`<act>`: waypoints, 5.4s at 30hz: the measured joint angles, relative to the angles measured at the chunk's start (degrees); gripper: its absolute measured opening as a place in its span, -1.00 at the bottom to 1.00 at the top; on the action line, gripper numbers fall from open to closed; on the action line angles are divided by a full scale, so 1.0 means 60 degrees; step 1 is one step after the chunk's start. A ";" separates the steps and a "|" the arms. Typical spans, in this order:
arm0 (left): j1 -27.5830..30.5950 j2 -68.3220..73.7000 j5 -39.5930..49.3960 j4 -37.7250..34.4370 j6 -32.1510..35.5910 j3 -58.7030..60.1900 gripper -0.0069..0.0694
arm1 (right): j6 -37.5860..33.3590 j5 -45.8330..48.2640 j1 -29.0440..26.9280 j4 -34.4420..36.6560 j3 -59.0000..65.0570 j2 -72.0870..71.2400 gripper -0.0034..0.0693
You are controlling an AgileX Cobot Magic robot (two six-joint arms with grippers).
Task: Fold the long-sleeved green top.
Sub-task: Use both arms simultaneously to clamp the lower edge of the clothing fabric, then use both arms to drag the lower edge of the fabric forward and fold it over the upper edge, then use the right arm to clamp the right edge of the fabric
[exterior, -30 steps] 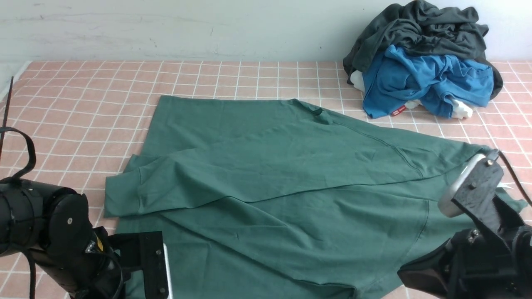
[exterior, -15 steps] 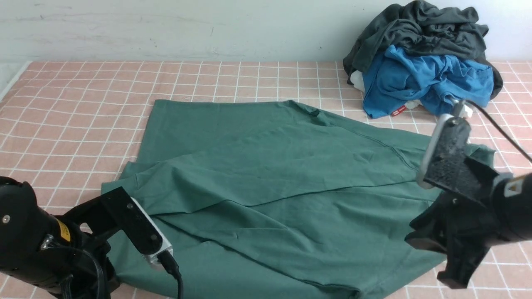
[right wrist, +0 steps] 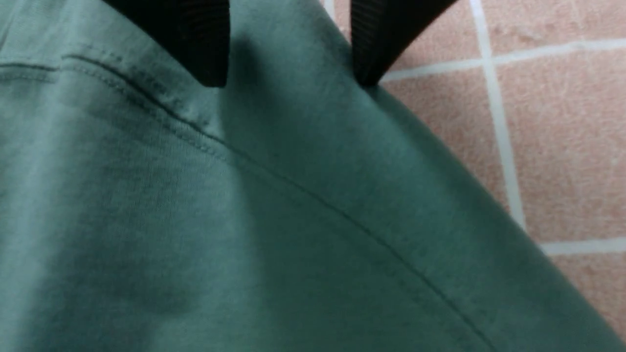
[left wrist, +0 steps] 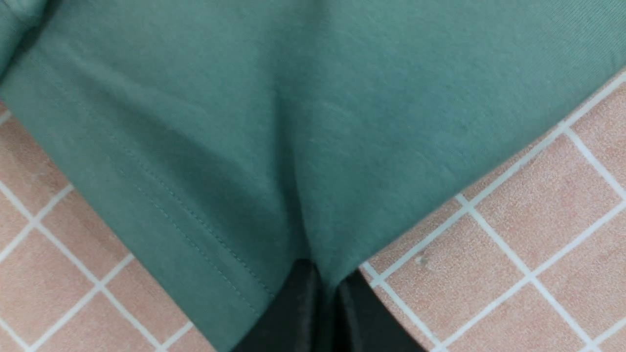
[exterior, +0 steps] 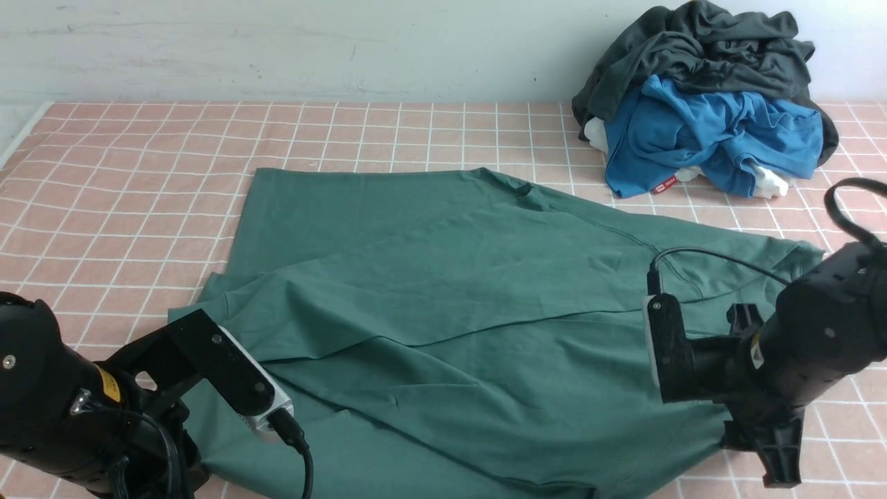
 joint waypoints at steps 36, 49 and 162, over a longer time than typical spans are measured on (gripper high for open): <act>0.1277 0.6414 -0.0476 0.1348 -0.4684 -0.9273 -0.80 | 0.5808 -0.2024 -0.1352 -0.2057 -0.4632 0.1618 -0.91; 0.1282 1.0577 0.1466 0.1802 -0.4733 -1.5090 0.06 | 0.9120 0.0987 -0.1276 -0.1766 -0.8504 0.3638 -0.18; 0.0987 -0.8464 -0.3813 0.3799 -0.6862 0.2904 -0.83 | 0.7979 0.2016 -0.4692 0.2869 -0.6250 0.3956 0.63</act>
